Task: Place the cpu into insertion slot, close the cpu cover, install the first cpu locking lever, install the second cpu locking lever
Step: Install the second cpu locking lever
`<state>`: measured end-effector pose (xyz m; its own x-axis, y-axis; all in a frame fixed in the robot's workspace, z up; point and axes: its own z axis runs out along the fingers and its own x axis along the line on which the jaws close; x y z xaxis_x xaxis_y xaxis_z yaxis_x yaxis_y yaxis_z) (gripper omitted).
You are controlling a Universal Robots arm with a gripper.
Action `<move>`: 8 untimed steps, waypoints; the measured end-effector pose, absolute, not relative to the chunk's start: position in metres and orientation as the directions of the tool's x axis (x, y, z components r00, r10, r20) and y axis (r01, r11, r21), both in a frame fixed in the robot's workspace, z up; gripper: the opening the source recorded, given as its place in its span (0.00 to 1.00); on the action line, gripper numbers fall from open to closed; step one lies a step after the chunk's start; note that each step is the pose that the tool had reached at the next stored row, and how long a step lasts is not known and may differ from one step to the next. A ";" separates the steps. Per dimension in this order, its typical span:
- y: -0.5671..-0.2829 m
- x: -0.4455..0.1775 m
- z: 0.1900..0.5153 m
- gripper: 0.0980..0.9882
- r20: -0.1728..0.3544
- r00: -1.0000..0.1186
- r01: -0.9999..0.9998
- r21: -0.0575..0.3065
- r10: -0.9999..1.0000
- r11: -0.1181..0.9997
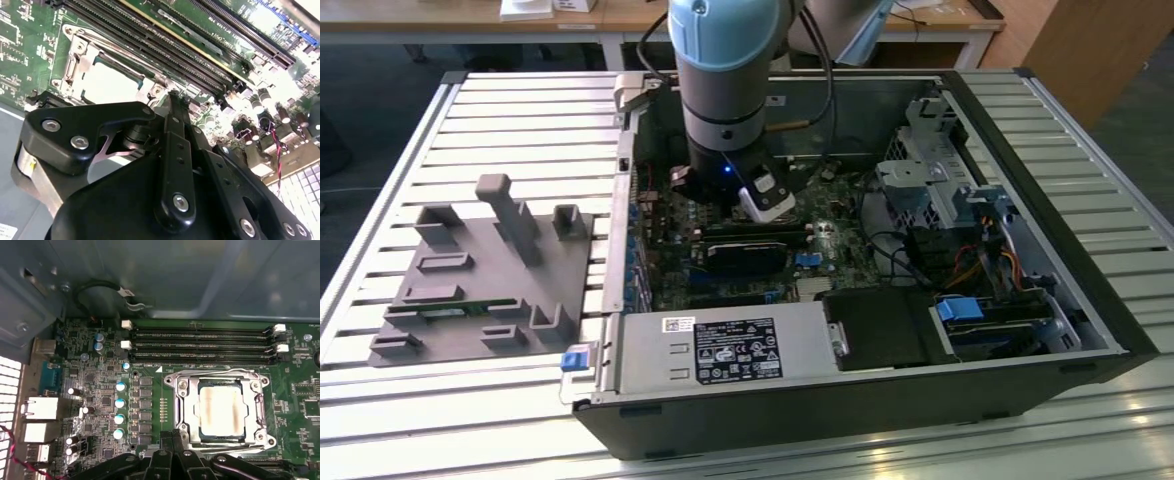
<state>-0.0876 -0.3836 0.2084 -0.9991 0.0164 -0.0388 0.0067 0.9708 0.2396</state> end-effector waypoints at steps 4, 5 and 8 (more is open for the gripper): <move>-0.384 -0.088 0.211 0.01 -0.039 -0.999 0.007 0.240 0.017 0.971; -0.384 -0.088 0.212 0.01 -0.039 -0.999 0.007 0.240 0.016 0.971; -0.384 -0.088 0.216 0.01 -0.039 -0.999 0.007 0.240 0.016 0.971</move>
